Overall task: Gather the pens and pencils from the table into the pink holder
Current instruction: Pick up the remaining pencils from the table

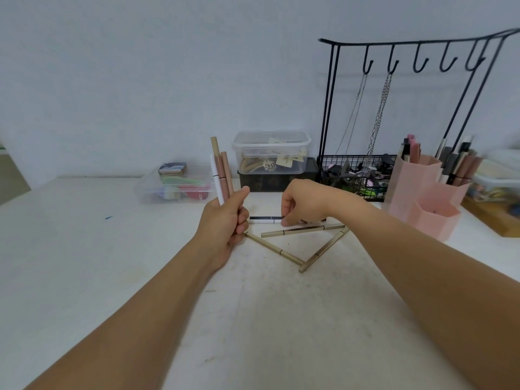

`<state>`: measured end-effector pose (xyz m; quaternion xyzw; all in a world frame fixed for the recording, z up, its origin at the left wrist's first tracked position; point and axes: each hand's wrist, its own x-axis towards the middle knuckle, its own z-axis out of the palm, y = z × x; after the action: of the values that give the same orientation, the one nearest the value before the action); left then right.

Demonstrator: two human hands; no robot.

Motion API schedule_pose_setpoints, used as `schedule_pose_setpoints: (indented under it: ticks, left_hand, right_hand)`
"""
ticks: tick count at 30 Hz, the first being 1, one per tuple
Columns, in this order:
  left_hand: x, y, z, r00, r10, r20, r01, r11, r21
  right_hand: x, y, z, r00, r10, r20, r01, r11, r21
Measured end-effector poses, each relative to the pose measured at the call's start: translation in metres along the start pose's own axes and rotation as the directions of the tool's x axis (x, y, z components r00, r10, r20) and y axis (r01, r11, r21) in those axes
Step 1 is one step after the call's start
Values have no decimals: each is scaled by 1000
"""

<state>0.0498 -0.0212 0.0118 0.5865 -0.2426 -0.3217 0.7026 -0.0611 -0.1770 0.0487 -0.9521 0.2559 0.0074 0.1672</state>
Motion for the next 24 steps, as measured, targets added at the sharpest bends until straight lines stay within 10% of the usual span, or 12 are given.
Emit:
schedule_pose_setpoints:
  ticks: [13, 19, 24]
  left_hand:
    - [-6, 2, 3, 998, 49, 43, -47, 998, -40]
    - [-11, 1, 7, 986, 106, 129, -99, 994, -56]
    - [-11, 0, 9, 970, 110, 219, -96, 993, -73]
  right_hand:
    - [-15, -11, -22, 988, -79, -131, 110, 962, 250]
    - [-26, -36, -36, 982, -121, -142, 184, 498, 847]
    - [-23, -45, -27, 982, -141, -126, 177, 448, 876]
